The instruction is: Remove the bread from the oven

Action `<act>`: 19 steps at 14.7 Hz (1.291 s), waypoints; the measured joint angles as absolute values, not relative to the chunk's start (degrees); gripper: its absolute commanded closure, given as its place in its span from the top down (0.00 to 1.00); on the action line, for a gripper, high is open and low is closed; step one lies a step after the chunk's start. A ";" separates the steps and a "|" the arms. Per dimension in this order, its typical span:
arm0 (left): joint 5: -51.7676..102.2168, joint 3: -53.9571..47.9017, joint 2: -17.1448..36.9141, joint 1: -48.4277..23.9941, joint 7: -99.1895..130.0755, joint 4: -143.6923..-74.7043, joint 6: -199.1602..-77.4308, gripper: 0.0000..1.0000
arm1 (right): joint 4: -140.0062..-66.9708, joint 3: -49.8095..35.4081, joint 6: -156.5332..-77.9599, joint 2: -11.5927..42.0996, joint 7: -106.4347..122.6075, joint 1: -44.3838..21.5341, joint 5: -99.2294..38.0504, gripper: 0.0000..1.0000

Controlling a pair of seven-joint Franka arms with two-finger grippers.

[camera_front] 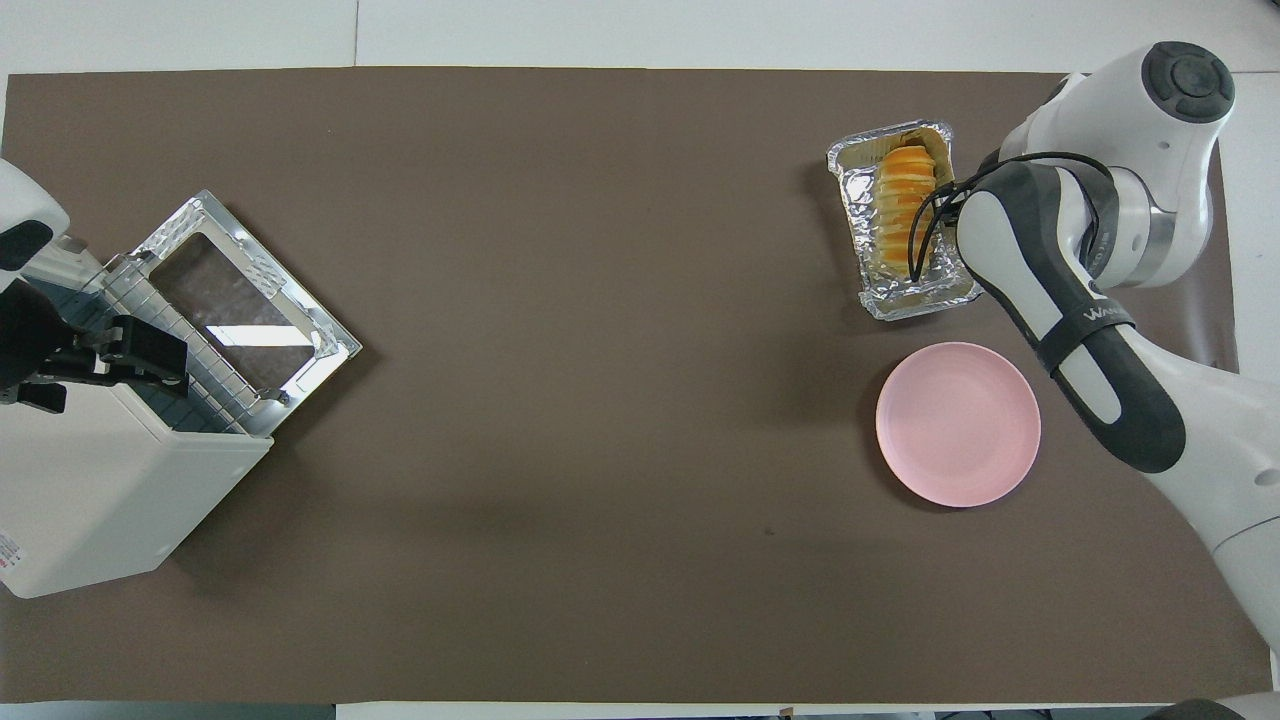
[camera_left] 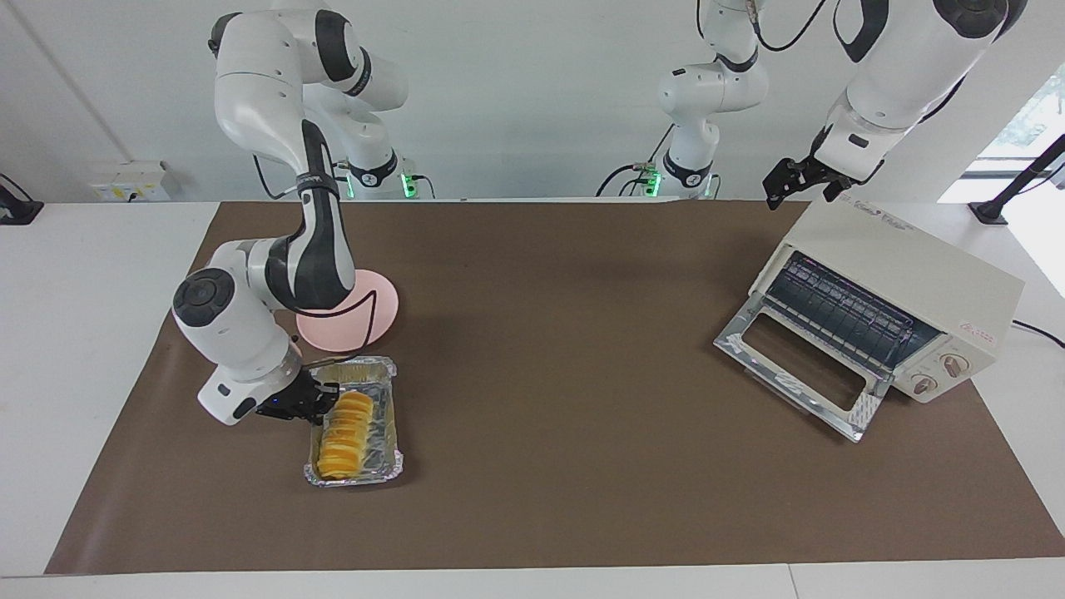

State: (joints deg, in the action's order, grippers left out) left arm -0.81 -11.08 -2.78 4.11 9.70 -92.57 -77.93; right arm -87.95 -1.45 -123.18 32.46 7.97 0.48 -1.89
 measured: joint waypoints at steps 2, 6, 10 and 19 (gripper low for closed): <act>-0.81 -11.08 -2.78 4.11 9.70 -92.57 -77.93 1.00 | -88.54 -1.45 -123.32 32.45 8.69 0.39 -1.34 1.00; -0.81 -11.08 -2.78 4.11 9.70 -92.57 -77.93 1.00 | -88.27 -1.47 -117.52 31.51 12.48 0.34 2.26 1.00; -0.81 -11.08 -2.78 4.11 9.70 -92.57 -77.93 1.00 | -85.40 -1.60 -113.09 29.67 12.03 -0.45 2.39 1.00; -0.81 -11.08 -2.78 4.11 9.70 -92.57 -77.93 1.00 | -84.98 -1.54 -118.46 33.00 -2.21 -5.68 5.46 1.00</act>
State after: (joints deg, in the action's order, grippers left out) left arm -0.81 -11.08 -2.78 4.11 9.70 -92.57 -77.93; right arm -84.98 -1.54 -118.46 33.00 -2.21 -5.68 5.46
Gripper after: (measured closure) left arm 0.000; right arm 0.000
